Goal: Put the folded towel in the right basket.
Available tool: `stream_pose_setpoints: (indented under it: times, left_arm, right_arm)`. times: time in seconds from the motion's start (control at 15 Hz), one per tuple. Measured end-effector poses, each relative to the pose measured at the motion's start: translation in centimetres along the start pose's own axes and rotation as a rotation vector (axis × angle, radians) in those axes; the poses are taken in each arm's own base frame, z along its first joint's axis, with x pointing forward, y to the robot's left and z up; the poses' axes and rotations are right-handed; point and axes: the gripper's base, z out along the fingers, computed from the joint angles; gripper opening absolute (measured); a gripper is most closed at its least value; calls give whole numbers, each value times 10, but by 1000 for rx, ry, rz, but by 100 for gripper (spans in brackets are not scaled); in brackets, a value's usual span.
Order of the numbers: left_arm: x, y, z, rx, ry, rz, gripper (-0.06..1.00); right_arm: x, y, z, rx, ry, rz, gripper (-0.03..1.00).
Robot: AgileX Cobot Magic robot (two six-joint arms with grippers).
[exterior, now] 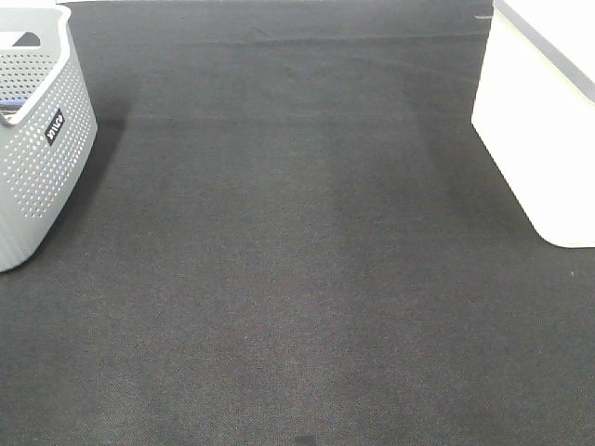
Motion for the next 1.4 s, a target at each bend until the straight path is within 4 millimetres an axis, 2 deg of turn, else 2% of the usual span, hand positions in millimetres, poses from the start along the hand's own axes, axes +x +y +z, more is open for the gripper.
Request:
stream_pose_setpoints:
  times: [0.07,0.13,0.2,0.47,0.67,0.73,0.8,0.87,1.2,1.4]
  left_arm:
    - [0,0,0,0,0,0,97]
    - [0,0,0,0,0,0,97]
    - [0,0,0,0,0,0,97]
    - [0,0,0,0,0,0,97]
    - [0,0,0,0,0,0,97]
    - [0,0,0,0,0,0,97]
    - [0,0,0,0,0,0,97]
    - [0,0,0,0,0,0,97]
    - [0,0,0,0,0,0,97]
    - [0,0,0,0,0,0,97]
  right_arm:
    - [33,0,1,2,77,10,74]
    - [46,-1,1,3,105,14,74]
    - [83,-1,3,3,183,25,74]
    - [188,-2,4,7,346,47,74]
    - [260,-3,-9,30,303,33,74]
    - [277,-4,-13,46,265,20,74]
    - [277,-4,-13,46,265,20,74]
    - [291,-5,-20,66,198,2,74]
    - [336,-2,-68,116,-297,-86,74]
    - [352,-1,-82,121,-434,-101,74]
